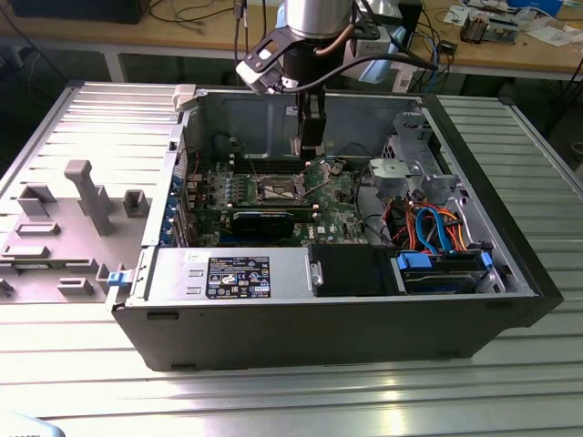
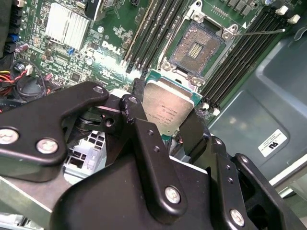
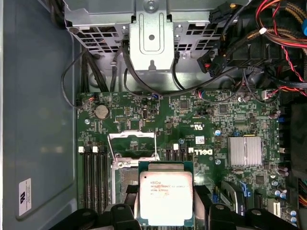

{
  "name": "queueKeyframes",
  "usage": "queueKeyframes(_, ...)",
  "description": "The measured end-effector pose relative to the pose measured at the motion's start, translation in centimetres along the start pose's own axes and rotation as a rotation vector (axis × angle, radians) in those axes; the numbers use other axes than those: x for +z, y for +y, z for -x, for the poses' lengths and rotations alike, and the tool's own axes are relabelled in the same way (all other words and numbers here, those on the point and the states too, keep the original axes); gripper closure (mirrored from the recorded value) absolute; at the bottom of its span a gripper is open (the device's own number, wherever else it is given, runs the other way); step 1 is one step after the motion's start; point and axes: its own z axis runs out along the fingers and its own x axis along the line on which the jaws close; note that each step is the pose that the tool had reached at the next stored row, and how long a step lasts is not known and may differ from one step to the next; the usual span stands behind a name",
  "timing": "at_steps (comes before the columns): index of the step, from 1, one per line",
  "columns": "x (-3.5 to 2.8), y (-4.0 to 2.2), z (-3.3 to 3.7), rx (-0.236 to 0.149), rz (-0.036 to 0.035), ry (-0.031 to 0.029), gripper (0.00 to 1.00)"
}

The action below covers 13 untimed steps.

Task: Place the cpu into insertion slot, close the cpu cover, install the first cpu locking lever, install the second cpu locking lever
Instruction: 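Place the cpu into insertion slot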

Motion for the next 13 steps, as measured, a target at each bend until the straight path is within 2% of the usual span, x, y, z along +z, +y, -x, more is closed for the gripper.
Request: queueKeyframes(13, 0.43, -0.02, 0.45, 0.000, 0.0000, -0.0001, 0.46)
